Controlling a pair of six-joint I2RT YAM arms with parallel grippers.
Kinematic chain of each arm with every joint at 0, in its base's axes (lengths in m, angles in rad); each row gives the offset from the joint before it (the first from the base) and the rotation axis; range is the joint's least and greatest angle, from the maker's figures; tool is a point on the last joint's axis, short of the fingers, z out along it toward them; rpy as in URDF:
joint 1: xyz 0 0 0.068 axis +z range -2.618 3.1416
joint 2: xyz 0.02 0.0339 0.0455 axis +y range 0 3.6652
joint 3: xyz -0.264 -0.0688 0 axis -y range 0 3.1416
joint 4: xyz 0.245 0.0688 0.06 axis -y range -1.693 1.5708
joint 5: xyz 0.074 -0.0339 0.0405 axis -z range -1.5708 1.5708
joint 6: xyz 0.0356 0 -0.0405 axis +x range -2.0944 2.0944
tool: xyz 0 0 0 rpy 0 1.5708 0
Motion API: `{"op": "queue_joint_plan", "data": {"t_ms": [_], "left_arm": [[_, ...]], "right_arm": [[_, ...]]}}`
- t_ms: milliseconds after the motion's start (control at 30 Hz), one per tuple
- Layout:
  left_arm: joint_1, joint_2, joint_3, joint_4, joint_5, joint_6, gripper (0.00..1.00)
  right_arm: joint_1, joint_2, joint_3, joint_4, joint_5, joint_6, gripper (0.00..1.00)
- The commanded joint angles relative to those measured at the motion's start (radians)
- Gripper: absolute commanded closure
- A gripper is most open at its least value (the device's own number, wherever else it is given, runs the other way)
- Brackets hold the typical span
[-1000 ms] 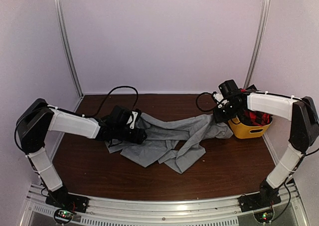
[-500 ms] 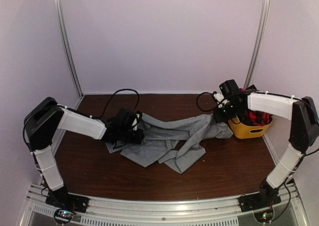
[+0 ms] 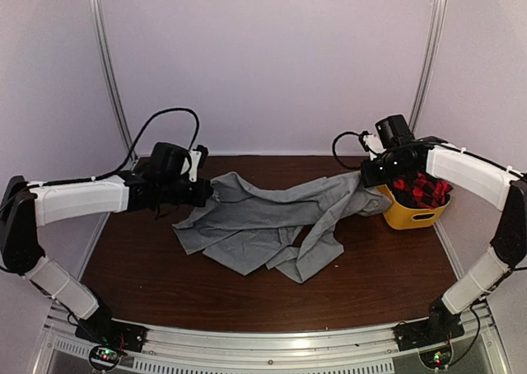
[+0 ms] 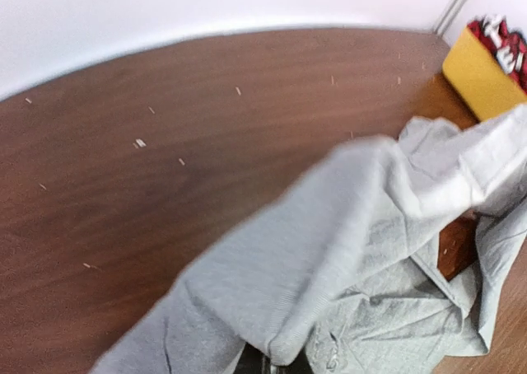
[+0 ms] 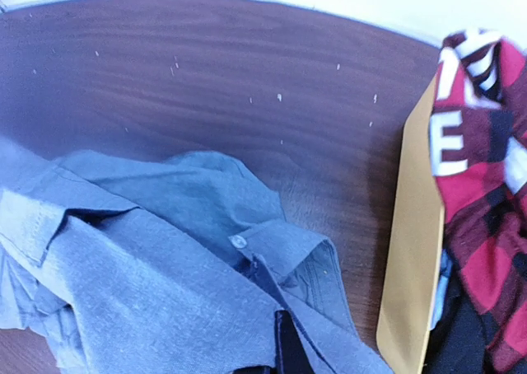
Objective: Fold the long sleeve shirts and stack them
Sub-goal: Flatten out the crumpled shirt at the center of the board.
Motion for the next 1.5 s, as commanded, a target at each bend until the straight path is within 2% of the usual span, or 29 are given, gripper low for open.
{"op": "queue_joint_plan", "data": {"t_ms": [0, 167, 333, 433, 567, 667, 900, 1267, 1467], "left_arm": [[0.146, -0.175, 0.056, -0.064, 0.091, 0.079, 1.0], [0.188, -0.237, 0.143, -0.128, 0.059, 0.161, 1.0], [0.244, -0.248, 0.262, -0.155, 0.043, 0.172, 1.0], [0.297, -0.25, 0.376, -0.156, 0.139, 0.156, 1.0], [0.302, -0.224, 0.594, -0.2, 0.212, 0.165, 1.0], [0.302, -0.255, 0.683, -0.223, 0.288, 0.158, 1.0], [0.301, -0.433, 0.722, -0.293, 0.387, 0.152, 1.0], [0.302, -0.692, 0.736, -0.352, 0.545, 0.006, 1.0], [0.302, -0.76, 0.753, -0.365, 0.593, -0.071, 1.0]], "right_arm": [[-0.006, -0.12, 0.083, -0.006, 0.014, -0.02, 1.0], [-0.005, -0.186, 0.158, -0.015, -0.058, -0.038, 1.0], [-0.003, -0.167, 0.294, -0.056, -0.117, -0.036, 1.0], [0.002, -0.127, 0.41, -0.106, -0.118, -0.019, 1.0], [0.04, -0.092, 0.61, -0.179, -0.142, -0.007, 1.0], [0.086, -0.119, 0.711, -0.211, -0.217, 0.006, 1.0], [0.184, -0.255, 0.789, -0.264, -0.347, 0.064, 1.0], [0.185, -0.485, 0.786, -0.233, -0.573, 0.219, 1.0], [0.185, -0.56, 0.765, -0.211, -0.631, 0.295, 1.0]]}}
